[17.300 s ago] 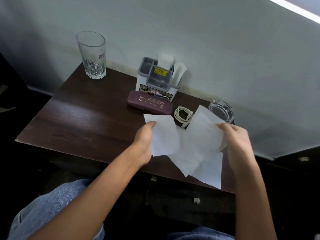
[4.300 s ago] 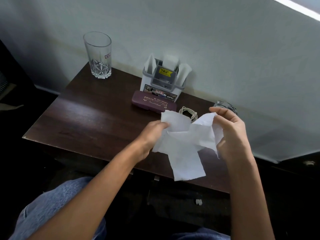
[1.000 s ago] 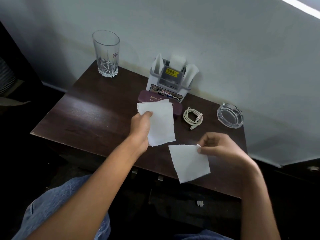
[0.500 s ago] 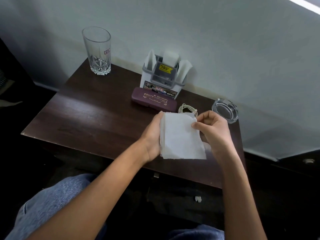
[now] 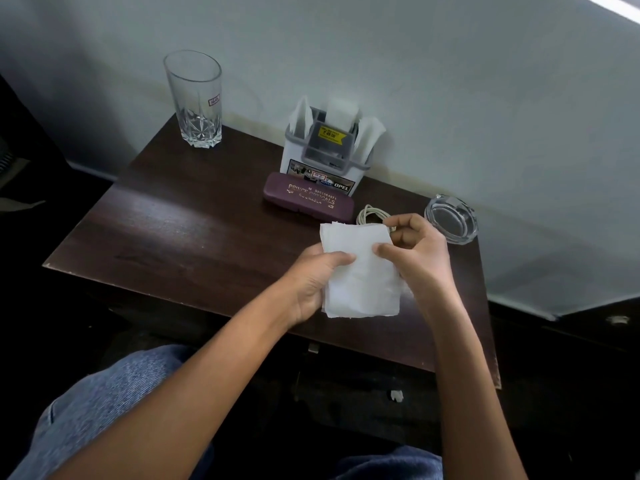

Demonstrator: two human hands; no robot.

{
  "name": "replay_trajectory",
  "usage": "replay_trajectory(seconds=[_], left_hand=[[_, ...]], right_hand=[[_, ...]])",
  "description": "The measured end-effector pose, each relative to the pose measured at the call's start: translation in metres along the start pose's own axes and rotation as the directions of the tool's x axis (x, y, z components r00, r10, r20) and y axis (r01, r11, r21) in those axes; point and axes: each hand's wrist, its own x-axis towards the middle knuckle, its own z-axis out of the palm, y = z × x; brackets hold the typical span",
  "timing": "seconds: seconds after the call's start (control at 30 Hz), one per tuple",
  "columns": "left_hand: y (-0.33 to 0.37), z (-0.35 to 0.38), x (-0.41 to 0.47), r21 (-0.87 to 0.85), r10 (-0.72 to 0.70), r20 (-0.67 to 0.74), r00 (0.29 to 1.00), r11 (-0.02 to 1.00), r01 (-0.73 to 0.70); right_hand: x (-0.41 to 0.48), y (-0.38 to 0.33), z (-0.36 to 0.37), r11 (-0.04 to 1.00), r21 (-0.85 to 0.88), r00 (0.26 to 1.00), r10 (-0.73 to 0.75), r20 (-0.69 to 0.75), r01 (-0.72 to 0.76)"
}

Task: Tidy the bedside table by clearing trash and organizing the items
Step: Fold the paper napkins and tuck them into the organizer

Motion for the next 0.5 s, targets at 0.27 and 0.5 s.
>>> replay_trajectory(seconds=[0.27,0.5], left_hand=[[0.002,-0.005,-0.001,0.397,0.061,0.053,0.997,0.914,-0.077],[0.006,-0.010,-0.001,0.708,0.010,0.223,0.975,0.686,-0.169]], right_hand=[[0.001,0.002,-0.017,0.987,-0.132,0.989,-0.080,0.122,0.096],[0.000,0.006,-0.010,0.981,-0.194,0.932,0.046,0.359,0.026]])
